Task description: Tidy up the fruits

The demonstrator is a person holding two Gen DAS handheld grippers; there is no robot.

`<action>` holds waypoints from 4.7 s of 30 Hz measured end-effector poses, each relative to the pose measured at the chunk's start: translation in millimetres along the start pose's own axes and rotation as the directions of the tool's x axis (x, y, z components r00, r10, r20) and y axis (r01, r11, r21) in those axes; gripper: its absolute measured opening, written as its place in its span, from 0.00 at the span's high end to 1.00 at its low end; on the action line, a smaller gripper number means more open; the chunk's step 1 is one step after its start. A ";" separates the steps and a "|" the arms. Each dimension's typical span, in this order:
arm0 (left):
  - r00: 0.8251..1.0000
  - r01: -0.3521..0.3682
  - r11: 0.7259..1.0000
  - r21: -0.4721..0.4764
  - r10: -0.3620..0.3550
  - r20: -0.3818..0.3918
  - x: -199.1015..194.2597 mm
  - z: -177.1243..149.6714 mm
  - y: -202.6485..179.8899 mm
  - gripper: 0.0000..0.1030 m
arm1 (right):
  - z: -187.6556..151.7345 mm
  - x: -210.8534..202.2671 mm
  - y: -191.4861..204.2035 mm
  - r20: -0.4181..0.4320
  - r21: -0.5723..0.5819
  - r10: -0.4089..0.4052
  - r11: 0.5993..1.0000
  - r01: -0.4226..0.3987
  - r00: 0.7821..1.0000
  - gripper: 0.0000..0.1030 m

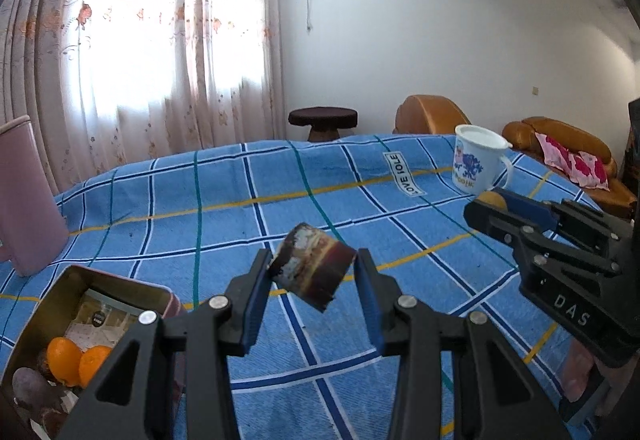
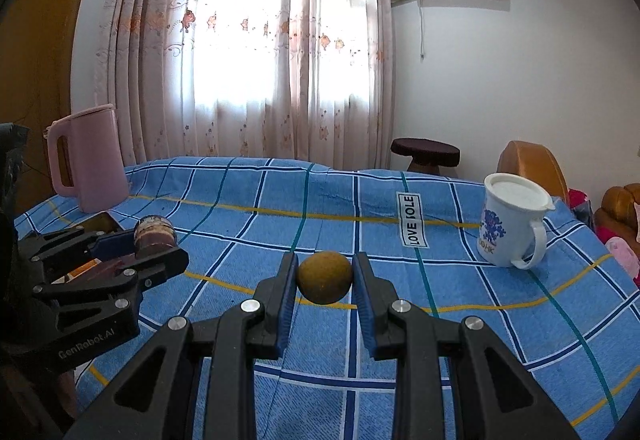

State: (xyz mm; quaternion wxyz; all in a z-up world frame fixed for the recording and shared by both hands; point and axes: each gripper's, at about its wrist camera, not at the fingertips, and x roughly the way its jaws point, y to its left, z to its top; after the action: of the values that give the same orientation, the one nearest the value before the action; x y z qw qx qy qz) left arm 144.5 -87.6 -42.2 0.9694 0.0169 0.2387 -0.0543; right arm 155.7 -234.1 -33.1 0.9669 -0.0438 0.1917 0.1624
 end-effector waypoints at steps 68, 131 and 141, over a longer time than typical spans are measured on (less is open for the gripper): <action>0.993 -0.104 0.985 -0.137 0.110 0.035 -94.0 -34.4 95.4 0.58 | 13.2 -18.7 132.5 0.018 -0.132 0.276 0.953 -0.272 0.961 0.72; 0.971 -0.218 0.956 -0.196 0.232 0.050 -167.9 -55.2 153.2 0.08 | 21.5 -11.1 192.5 -0.169 -0.121 0.329 0.929 -0.350 0.929 0.39; 0.974 -0.203 0.962 -0.185 0.218 0.065 -169.0 -51.0 139.8 0.04 | 23.4 -36.6 170.4 -0.125 -0.112 0.289 0.946 -0.303 0.949 0.38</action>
State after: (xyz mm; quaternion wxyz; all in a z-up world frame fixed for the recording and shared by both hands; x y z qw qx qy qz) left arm -11.9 70.7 -7.9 0.9766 -0.0463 0.1982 0.0697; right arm 75.6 -80.8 -1.3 0.9151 -0.0861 0.2363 0.3153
